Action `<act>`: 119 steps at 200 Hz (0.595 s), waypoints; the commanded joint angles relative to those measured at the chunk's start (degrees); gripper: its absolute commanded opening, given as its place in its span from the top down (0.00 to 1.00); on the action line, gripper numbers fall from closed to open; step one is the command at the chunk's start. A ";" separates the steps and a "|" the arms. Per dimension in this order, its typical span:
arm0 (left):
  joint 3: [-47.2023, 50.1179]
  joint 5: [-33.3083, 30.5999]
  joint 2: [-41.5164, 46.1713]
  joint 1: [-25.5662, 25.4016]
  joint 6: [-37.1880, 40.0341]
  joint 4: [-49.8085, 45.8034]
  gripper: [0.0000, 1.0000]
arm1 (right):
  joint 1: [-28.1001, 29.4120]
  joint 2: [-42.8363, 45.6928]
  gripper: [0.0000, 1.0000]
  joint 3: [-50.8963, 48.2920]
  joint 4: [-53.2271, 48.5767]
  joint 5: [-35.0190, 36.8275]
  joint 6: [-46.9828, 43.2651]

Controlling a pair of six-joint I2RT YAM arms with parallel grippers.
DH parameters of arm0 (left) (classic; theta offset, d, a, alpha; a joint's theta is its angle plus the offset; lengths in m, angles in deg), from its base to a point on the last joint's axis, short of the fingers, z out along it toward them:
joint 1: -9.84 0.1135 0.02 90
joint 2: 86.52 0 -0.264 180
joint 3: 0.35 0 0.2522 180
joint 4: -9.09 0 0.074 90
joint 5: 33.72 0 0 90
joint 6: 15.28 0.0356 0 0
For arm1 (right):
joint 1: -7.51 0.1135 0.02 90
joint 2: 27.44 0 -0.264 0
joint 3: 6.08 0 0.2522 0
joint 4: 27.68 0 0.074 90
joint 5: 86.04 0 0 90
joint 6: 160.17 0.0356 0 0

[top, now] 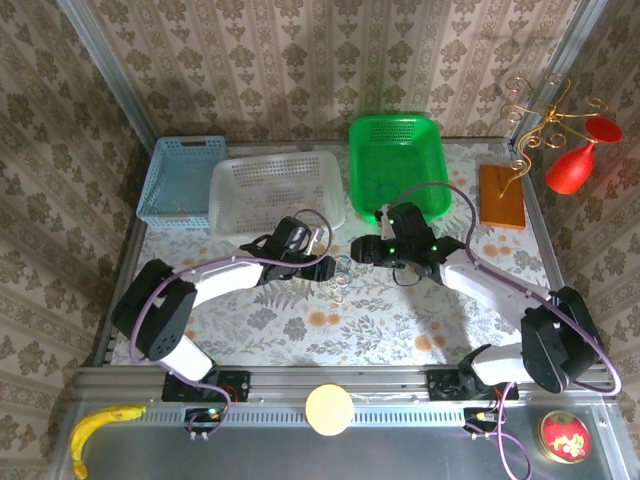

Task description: Untangle the cables

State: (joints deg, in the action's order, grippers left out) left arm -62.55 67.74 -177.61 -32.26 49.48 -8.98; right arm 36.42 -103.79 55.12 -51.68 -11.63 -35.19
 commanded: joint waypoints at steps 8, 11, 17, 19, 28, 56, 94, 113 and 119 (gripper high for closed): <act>-4.98 -2.10 -2.99 -0.30 2.79 0.49 0.37 | -1.55 3.71 0.46 -2.96 1.19 1.22 1.11; -5.21 -2.10 -3.32 -0.27 2.93 0.53 0.38 | -1.71 3.94 0.46 -3.31 1.22 1.19 1.14; -5.70 -2.04 -4.15 -0.27 3.23 0.46 0.38 | -1.98 4.55 0.46 -3.87 1.22 1.14 1.22; -5.94 -2.03 -4.31 -0.26 3.30 0.45 0.38 | -2.05 4.68 0.46 -4.07 1.26 1.10 1.23; -6.71 -1.93 -5.56 -0.28 3.70 0.23 0.39 | -2.31 5.35 0.46 -4.77 1.28 1.09 1.34; -8.62 -1.36 -8.69 -0.17 4.35 0.25 0.45 | -2.78 7.16 0.46 -6.78 1.59 0.91 1.70; -10.24 -1.16 -11.77 0.08 4.75 0.36 0.50 | -3.02 8.52 0.46 -8.04 1.73 0.32 1.78; -10.90 -0.84 -12.72 0.31 4.93 0.44 0.55 | -3.04 8.70 0.46 -8.23 2.21 -0.39 1.76; -11.02 -0.83 -12.97 0.35 5.10 0.45 0.59 | -3.07 8.69 0.46 -8.28 2.37 -0.69 1.82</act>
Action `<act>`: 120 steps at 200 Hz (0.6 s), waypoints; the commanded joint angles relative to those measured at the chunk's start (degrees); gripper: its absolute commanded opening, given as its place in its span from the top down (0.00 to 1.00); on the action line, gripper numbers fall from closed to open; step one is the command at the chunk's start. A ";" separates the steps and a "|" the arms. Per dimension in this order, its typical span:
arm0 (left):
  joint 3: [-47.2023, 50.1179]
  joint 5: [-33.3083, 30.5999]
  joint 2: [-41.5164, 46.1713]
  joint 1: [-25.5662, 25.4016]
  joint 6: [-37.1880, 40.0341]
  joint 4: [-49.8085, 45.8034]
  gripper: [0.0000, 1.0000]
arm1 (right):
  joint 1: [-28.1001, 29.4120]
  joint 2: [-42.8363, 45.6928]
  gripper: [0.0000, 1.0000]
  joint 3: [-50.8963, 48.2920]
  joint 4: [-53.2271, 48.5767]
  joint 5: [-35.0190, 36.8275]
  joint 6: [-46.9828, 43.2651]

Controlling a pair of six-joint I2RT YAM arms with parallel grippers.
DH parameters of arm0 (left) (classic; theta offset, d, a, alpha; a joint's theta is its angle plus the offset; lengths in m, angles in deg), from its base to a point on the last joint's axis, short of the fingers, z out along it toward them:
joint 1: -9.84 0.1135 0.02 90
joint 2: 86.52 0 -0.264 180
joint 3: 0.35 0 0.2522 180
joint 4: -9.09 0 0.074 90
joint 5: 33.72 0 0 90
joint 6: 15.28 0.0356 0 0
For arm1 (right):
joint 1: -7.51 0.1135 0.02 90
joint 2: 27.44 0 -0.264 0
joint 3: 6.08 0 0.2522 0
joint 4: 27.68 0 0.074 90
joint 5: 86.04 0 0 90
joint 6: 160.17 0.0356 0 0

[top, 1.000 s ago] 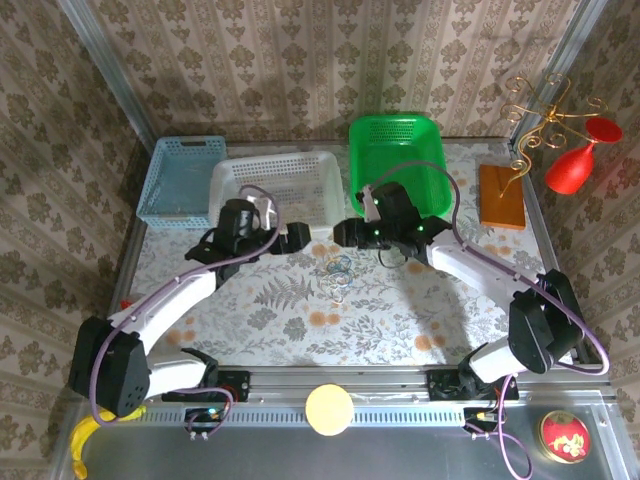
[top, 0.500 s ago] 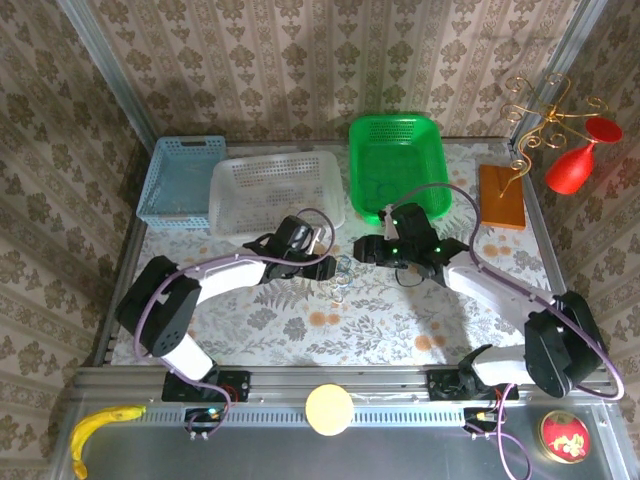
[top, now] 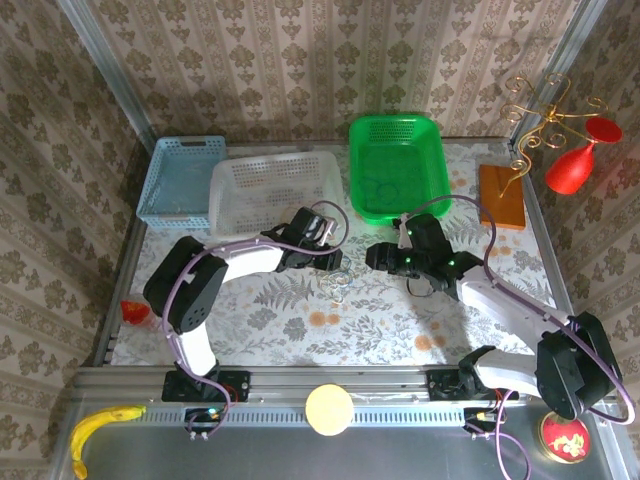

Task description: Untangle the cables

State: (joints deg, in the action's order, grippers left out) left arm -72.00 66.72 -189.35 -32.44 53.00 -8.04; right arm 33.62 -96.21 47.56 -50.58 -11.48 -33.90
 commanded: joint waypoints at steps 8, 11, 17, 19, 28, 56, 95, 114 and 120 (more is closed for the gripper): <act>-1.81 0.17 -1.48 0.58 1.66 -0.51 0.65 | -0.21 0.94 0.46 -0.77 1.56 -1.32 0.47; -1.84 0.12 -1.62 0.59 1.62 -0.47 0.68 | -0.26 0.99 0.46 -0.84 1.70 -1.46 0.47; -1.87 0.16 -1.81 0.55 1.66 -0.37 0.71 | -0.26 0.84 0.46 -0.88 1.88 -1.68 0.50; -1.92 0.23 -1.82 0.56 1.61 -0.24 0.73 | -0.24 0.84 0.46 -0.86 1.95 -1.89 0.45; -2.06 0.39 -2.01 0.62 1.79 -0.19 0.78 | -0.27 0.68 0.46 -0.85 2.18 -2.17 0.51; -2.27 0.60 -1.91 0.59 2.05 -0.31 0.76 | -0.21 0.47 0.46 -0.77 2.64 -2.65 0.51; -1.91 0.09 -0.91 0.09 2.30 -0.78 0.65 | -0.18 0.40 0.46 -0.59 2.95 -2.92 0.56; -1.26 -0.39 -0.17 -0.54 2.34 -0.93 0.62 | -0.18 0.40 0.46 -0.57 3.03 -3.15 0.57; -1.01 -0.71 0.02 -0.83 2.23 -0.97 0.61 | -0.18 0.39 0.46 -0.59 3.00 -3.15 0.62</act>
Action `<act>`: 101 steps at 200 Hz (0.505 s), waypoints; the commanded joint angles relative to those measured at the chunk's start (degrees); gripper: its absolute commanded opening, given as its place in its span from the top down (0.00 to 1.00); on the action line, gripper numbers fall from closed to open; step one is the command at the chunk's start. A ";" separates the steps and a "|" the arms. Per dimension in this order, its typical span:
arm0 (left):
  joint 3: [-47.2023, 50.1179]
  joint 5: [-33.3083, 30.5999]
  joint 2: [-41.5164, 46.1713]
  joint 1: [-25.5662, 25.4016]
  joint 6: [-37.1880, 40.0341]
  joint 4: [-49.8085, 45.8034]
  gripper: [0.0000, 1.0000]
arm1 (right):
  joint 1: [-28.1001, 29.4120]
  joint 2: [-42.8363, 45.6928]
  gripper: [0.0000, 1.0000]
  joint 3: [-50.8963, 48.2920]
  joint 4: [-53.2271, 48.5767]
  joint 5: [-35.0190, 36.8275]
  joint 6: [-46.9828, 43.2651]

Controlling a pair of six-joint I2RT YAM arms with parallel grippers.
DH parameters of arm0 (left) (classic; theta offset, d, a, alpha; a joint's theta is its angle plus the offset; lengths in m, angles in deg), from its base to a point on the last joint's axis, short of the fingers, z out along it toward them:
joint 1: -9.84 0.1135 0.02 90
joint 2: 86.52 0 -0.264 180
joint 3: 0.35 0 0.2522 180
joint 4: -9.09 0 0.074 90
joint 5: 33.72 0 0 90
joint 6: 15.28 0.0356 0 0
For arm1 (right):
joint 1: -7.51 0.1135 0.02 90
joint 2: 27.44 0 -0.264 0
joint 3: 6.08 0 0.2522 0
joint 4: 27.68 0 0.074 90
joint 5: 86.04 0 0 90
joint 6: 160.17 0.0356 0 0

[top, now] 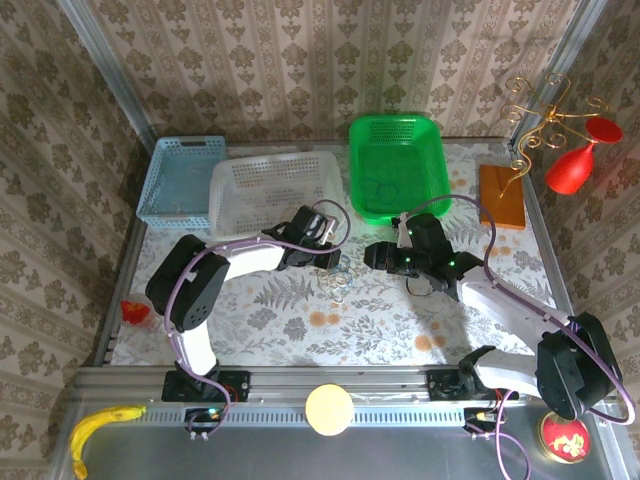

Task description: Untangle the cables

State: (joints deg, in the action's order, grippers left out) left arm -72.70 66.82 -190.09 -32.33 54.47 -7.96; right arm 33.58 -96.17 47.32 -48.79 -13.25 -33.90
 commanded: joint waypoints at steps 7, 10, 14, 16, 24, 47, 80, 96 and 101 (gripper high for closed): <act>-0.02 -1.12 1.02 -1.12 0.69 -1.03 0.61 | -0.13 0.35 0.46 -0.35 1.29 -1.39 0.56; 0.22 -1.24 1.07 -1.26 0.66 -0.95 0.61 | -0.14 0.37 0.46 -0.35 1.29 -1.34 0.57; 0.43 -1.39 1.23 -1.33 0.54 -0.91 0.61 | -0.11 0.35 0.46 -0.35 1.33 -1.38 0.56; 0.54 -1.49 1.26 -1.44 0.49 -0.86 0.61 | -0.09 0.35 0.46 -0.35 1.37 -1.37 0.60; 0.98 -1.88 1.44 -1.59 0.25 -0.64 0.61 | -0.11 0.39 0.46 -0.35 1.39 -1.43 0.60; 1.71 -2.30 1.36 -1.77 -0.14 -0.18 0.62 | -0.14 0.45 0.46 -0.27 1.50 -1.64 0.64; 1.59 -2.80 1.14 -1.91 -0.06 -0.15 0.77 | -0.04 0.67 0.46 -0.21 1.56 -1.95 0.69; 0.84 -2.96 1.48 -1.95 0.44 -0.75 0.96 | 0.11 0.38 0.46 -0.36 2.04 -2.23 0.64; 0.57 -2.90 1.69 -1.95 0.54 -1.11 1.00 | 0.19 0.20 0.46 -0.60 2.29 -2.38 0.64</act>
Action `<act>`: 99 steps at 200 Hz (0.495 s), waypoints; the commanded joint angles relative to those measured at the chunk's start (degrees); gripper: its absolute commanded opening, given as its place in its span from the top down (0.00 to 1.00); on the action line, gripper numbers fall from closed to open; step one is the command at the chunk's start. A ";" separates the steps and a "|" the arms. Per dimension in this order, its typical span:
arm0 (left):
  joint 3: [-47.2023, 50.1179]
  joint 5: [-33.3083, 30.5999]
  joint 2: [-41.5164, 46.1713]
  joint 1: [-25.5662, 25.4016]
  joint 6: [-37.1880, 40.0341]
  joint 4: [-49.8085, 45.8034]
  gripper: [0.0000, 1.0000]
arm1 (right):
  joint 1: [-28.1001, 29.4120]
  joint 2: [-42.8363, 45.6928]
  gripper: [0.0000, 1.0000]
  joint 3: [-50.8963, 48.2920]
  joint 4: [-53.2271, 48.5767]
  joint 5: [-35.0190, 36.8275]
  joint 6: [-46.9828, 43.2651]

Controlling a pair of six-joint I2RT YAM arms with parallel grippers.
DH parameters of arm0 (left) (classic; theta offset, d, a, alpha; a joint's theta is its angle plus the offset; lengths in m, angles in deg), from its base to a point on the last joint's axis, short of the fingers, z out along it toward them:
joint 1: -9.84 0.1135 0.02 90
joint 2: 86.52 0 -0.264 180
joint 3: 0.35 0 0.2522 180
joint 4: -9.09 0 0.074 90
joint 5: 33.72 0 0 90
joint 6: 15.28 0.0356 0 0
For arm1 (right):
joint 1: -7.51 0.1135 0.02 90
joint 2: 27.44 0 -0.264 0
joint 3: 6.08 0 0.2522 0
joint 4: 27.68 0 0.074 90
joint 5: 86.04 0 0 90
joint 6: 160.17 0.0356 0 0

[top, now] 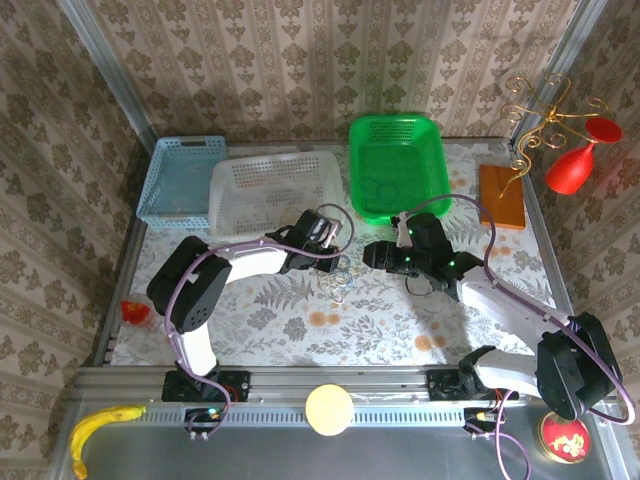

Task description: Untangle the cables

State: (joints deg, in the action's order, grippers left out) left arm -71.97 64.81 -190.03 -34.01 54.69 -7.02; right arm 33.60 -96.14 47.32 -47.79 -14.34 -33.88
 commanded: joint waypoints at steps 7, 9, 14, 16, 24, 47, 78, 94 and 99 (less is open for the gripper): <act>-0.57 -0.84 2.08 -0.22 0.67 -2.54 1.00 | 0.32 -0.16 0.46 -0.68 1.54 -1.41 0.63; -0.69 -0.88 2.19 -0.25 0.80 -2.67 1.00 | 0.42 -0.30 0.46 -0.70 1.63 -1.46 0.62; -0.94 -0.83 2.62 -0.34 1.09 -3.02 1.00 | 0.58 -0.58 0.46 -0.79 1.88 -1.48 0.64; -1.04 -0.85 2.81 -0.31 1.08 -3.19 1.00 | 0.62 -0.67 0.46 -0.92 2.05 -1.52 0.62; -1.40 -0.76 3.70 -0.27 1.29 -3.78 1.00 | 0.87 -1.19 0.46 -0.97 2.70 -1.63 0.75; -1.84 -0.72 7.82 -0.36 1.39 -5.33 1.00 | 1.49 -2.84 0.45 -1.05 4.78 -1.89 0.82; -1.91 0.56 13.99 -0.52 0.56 -5.91 1.00 | 2.09 -5.32 0.44 -0.50 7.83 -2.22 1.19; -1.99 1.30 16.37 -0.64 0.05 -6.01 1.00 | 2.48 -6.75 0.43 0.31 9.29 -2.55 1.19; -2.00 1.53 17.06 -0.62 -0.20 -6.01 1.00 | 2.56 -7.19 0.43 0.58 9.78 -2.65 1.24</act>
State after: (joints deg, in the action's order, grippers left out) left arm -72.46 64.86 -176.54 -34.12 55.04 -11.74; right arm 35.46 -101.59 46.93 -41.88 -15.53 -33.46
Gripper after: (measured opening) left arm 0.049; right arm 0.569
